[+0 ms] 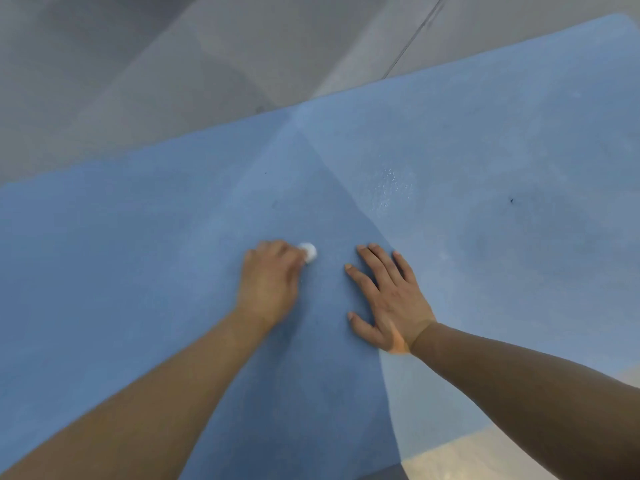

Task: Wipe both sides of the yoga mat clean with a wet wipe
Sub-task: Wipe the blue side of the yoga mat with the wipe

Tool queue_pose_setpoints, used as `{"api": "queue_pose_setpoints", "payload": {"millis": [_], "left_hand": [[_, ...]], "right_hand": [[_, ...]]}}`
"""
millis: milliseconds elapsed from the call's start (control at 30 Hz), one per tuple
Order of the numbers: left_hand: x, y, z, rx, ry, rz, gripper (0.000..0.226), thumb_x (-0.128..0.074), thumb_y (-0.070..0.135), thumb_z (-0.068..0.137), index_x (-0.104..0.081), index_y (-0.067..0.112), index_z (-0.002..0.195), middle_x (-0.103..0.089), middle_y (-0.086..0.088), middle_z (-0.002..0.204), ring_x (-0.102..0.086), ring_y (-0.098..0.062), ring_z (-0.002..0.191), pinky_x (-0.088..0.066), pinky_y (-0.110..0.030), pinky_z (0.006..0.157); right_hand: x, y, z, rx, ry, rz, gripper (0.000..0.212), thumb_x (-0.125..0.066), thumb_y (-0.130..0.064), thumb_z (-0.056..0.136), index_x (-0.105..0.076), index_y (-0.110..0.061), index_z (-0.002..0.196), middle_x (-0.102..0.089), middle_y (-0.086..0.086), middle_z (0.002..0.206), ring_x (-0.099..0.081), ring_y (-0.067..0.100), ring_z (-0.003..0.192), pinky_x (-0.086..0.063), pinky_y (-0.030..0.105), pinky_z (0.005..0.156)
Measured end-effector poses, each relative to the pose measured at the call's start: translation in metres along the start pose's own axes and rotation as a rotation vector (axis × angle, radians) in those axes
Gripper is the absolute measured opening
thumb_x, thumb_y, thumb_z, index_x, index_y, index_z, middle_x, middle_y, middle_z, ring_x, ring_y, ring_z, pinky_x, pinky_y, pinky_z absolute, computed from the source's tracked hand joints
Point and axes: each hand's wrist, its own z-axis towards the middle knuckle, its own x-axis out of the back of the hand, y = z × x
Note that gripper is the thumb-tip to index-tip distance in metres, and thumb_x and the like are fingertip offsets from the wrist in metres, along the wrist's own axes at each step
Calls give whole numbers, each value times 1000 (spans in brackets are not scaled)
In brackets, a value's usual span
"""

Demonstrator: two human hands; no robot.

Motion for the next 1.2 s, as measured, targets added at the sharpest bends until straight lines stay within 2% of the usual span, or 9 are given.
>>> {"api": "queue_pose_setpoints", "payload": {"millis": [133,200,367,500,600,733,867,1067,1200], "left_hand": [[-1,7,-17,-106,-15,21,15,-57,24,92,-72,24,91,-61,4,88,-53,-27,77,-32,-36,68],[10,-16,-11,-132,5,134,12,-61,22,85,-72,23,90,-63,0,87,-57,-31,77,-35,-38,68],[59,-99,-19,295,56,341,10,-66,9,88,-73,13,93,-64,-16,89,-59,-42,82,-39,-45,72],[56,-83,-51,406,49,255,15,-61,16,92,-74,13,100,-66,-18,88,-61,-43,83,-42,-45,73],[28,-36,-79,242,78,86,20,-57,25,89,-75,20,95,-66,-11,80,-63,-39,75,-49,-42,67],[1,21,-126,15,-38,31,11,-62,22,87,-71,26,92,-61,2,83,-59,-28,74,-46,-39,63],[12,-2,-148,-41,-35,128,12,-66,22,81,-70,27,91,-60,4,84,-57,-27,74,-41,-37,64],[62,-95,-165,473,145,293,7,-66,11,86,-72,13,85,-61,-13,75,-59,-40,68,-39,-41,62],[49,-72,-178,485,128,151,23,-58,21,85,-75,20,100,-66,-10,82,-65,-38,74,-49,-43,66]], "right_hand": [[3,-1,0,11,-4,1,77,-42,-60,86,-33,-17,150,-13,12,161,-3,28,150,-12,55,117],[3,-1,0,14,-8,-13,77,-41,-60,86,-34,-17,149,-14,13,161,-3,28,150,-11,55,117],[2,-4,0,27,-34,-85,77,-36,-59,89,-30,-13,151,-11,17,161,-1,32,149,-8,56,118],[2,-6,0,36,-39,-121,76,-34,-56,90,-29,-10,151,-11,21,159,-2,35,149,-9,54,118],[2,-9,0,28,-43,-133,74,-31,-54,92,-26,-10,152,-10,20,160,0,34,149,-8,52,119],[4,-25,-2,27,-30,-117,65,-32,-44,94,-33,-12,150,-19,15,159,-13,32,148,-10,49,118],[-2,-56,-4,169,-7,-55,58,-39,-37,89,-46,-12,141,-35,16,153,-32,34,141,-22,49,115],[-9,-87,-5,318,-78,-107,59,-33,-40,93,-41,-17,146,-31,15,155,-30,33,143,-27,49,114],[-10,-103,3,357,-102,-122,59,-31,-44,95,-41,-17,146,-31,15,156,-30,33,143,-29,49,114]]}}
